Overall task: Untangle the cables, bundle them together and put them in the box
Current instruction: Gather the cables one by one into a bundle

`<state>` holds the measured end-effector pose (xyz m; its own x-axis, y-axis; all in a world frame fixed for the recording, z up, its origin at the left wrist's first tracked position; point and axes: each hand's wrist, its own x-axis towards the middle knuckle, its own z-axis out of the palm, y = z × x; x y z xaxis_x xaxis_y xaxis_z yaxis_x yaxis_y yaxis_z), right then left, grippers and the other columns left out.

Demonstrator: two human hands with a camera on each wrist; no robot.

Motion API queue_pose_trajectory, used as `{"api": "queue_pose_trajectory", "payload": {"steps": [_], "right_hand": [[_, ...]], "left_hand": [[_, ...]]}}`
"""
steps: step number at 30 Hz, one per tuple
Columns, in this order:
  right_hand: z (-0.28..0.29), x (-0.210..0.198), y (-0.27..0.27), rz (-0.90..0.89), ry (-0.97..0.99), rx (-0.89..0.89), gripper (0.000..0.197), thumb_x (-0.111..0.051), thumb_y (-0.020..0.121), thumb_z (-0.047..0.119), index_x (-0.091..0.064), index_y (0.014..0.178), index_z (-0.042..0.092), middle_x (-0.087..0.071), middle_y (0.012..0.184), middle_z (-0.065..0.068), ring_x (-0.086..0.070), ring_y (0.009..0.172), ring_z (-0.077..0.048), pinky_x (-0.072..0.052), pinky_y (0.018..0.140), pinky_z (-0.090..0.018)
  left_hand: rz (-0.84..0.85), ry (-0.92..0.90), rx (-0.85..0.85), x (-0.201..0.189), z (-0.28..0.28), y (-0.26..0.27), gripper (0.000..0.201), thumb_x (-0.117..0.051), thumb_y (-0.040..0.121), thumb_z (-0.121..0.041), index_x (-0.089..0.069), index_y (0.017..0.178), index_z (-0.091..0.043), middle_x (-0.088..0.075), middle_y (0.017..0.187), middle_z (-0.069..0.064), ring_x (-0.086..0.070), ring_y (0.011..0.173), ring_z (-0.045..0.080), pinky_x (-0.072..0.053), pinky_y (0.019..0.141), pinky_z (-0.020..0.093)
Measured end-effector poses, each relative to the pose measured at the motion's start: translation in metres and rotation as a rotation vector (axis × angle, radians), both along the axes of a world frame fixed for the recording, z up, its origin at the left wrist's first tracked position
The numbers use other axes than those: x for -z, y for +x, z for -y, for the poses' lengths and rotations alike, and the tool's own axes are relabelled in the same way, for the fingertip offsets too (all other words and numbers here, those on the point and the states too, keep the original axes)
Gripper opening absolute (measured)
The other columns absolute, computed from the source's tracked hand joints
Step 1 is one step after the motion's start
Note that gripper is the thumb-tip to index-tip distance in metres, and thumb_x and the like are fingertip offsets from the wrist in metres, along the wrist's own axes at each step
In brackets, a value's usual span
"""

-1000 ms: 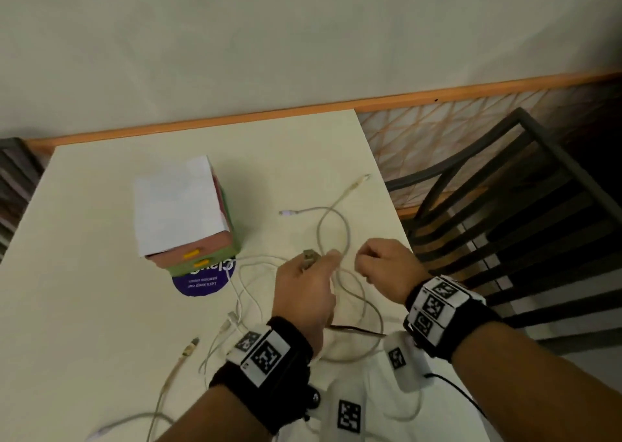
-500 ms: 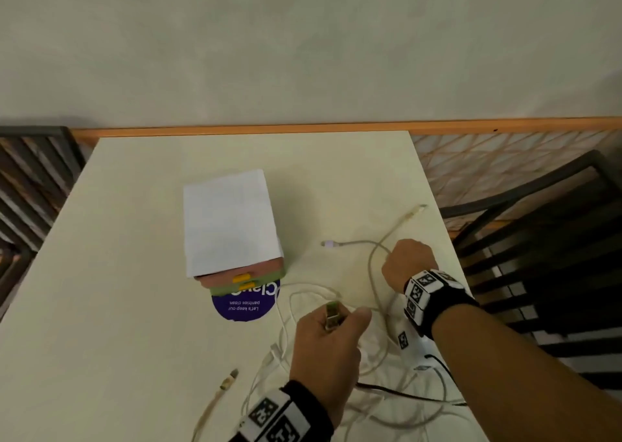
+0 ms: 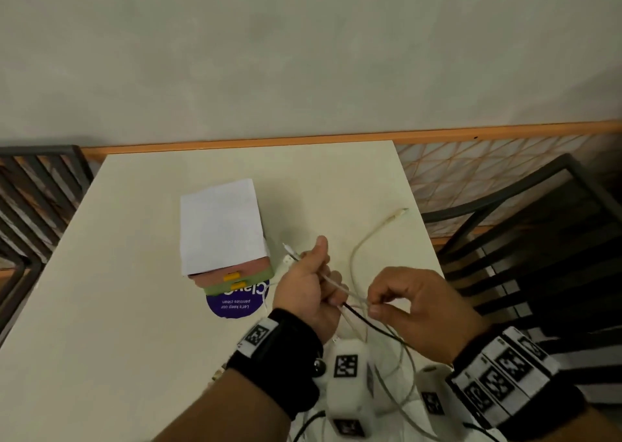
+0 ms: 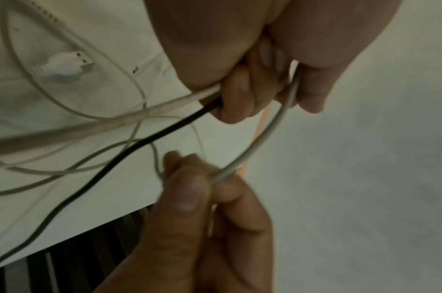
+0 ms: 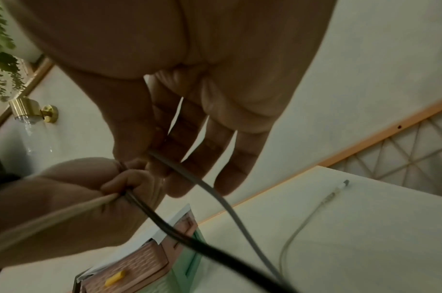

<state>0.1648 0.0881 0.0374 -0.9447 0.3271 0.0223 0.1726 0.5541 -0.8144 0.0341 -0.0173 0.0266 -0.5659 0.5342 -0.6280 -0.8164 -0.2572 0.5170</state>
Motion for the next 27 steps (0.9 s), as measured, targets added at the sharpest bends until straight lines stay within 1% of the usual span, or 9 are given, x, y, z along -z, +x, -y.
{"api": "queue_pose_trajectory", "payload": {"steps": [6, 10, 13, 16, 19, 21, 24, 26, 27], "right_hand": [[0.002, 0.004, 0.031, 0.116, -0.072, -0.052, 0.020, -0.067, 0.086, 0.011, -0.058, 0.077, 0.027, -0.063, 0.078, 0.009, -0.061, 0.080, -0.011, -0.051, 0.080, -0.025], [-0.005, 0.018, 0.029, 0.090, -0.102, 0.137, 0.021, -0.066, 0.088, 0.011, -0.058, 0.073, 0.025, -0.061, 0.069, 0.004, -0.054, 0.064, -0.003, -0.044, 0.064, -0.021], [-0.013, 0.022, 0.023, 0.059, -0.218, 0.367, 0.029, -0.065, 0.091, 0.022, -0.059, 0.062, 0.024, -0.063, 0.066, -0.007, -0.058, 0.065, -0.016, -0.048, 0.068, -0.034], [-0.013, 0.011, 0.017, -0.026, -0.468, 0.430, 0.039, -0.066, 0.087, 0.022, -0.053, 0.051, 0.017, -0.045, 0.052, -0.008, -0.045, 0.051, -0.018, -0.041, 0.057, -0.030], [-0.003, -0.001, 0.008, -0.034, -0.689, 0.351, 0.037, -0.054, 0.089, 0.007, -0.050, 0.053, 0.013, -0.034, 0.045, 0.000, -0.032, 0.043, -0.016, -0.027, 0.052, -0.032], [0.006, -0.004, 0.005, 0.018, -0.714, 0.289, 0.036, -0.047, 0.093, 0.004, -0.051, 0.057, 0.010, -0.032, 0.044, 0.002, -0.031, 0.042, -0.017, -0.028, 0.052, -0.034], [0.020, -0.006, 0.007, 0.084, -0.597, 0.150, 0.027, -0.046, 0.092, 0.015, -0.059, 0.071, 0.005, -0.039, 0.044, 0.007, -0.038, 0.045, -0.015, -0.039, 0.057, -0.039], [0.022, -0.005, 0.009, 0.105, -0.563, 0.106, 0.029, -0.046, 0.088, 0.023, -0.061, 0.064, 0.017, -0.039, 0.045, 0.010, -0.037, 0.046, -0.014, -0.039, 0.057, -0.039], [0.022, -0.004, 0.011, 0.106, -0.576, 0.108, 0.030, -0.047, 0.087, 0.027, -0.057, 0.059, 0.021, -0.038, 0.046, 0.009, -0.035, 0.046, -0.014, -0.036, 0.057, -0.038]], "left_hand": [[-0.140, -0.008, 0.001, -0.009, -0.002, 0.009, 0.053, -0.057, 0.092, -0.050, -0.037, 0.056, -0.018, -0.029, 0.054, 0.000, -0.030, 0.043, 0.014, -0.033, 0.042, 0.027], [-0.229, 0.188, 0.183, -0.030, 0.012, 0.020, 0.049, -0.056, 0.092, -0.043, -0.041, 0.052, -0.017, -0.033, 0.051, 0.001, -0.036, 0.038, 0.013, -0.035, 0.042, 0.026], [-0.715, -0.002, 0.572, -0.034, 0.030, 0.026, 0.056, -0.069, 0.089, -0.038, -0.035, 0.047, -0.020, -0.027, 0.042, -0.002, -0.021, 0.034, 0.014, -0.021, 0.041, 0.021], [-1.225, -0.314, 0.881, -0.031, 0.030, 0.039, 0.043, -0.064, 0.093, -0.044, -0.056, 0.056, -0.023, -0.047, 0.050, -0.011, -0.041, 0.047, 0.012, -0.036, 0.052, 0.026], [-1.130, -0.424, 0.771, -0.028, 0.022, 0.047, 0.054, -0.050, 0.090, -0.064, -0.066, 0.125, -0.026, -0.068, 0.123, -0.004, -0.066, 0.109, 0.016, -0.052, 0.094, 0.038], [-0.915, -0.373, 0.581, -0.026, 0.017, 0.048, 0.064, -0.051, 0.093, -0.060, -0.042, 0.149, -0.030, -0.074, 0.109, 0.009, -0.069, 0.091, 0.031, -0.055, 0.077, 0.044], [-0.789, -0.285, 0.535, -0.035, 0.015, 0.051, 0.042, -0.059, 0.097, -0.040, -0.059, 0.137, -0.025, -0.054, 0.041, -0.010, -0.038, 0.038, 0.007, -0.037, 0.040, 0.021], [-0.796, -0.262, 0.454, -0.042, 0.012, 0.049, 0.029, -0.062, 0.097, -0.026, -0.070, 0.121, -0.013, -0.070, 0.055, -0.006, -0.066, 0.047, 0.009, -0.057, 0.053, 0.022], [-0.777, -0.275, 0.365, -0.041, 0.011, 0.044, 0.025, -0.063, 0.096, -0.026, -0.073, 0.117, -0.016, -0.063, 0.092, -0.002, -0.056, 0.087, 0.010, -0.059, 0.065, 0.029]]}}
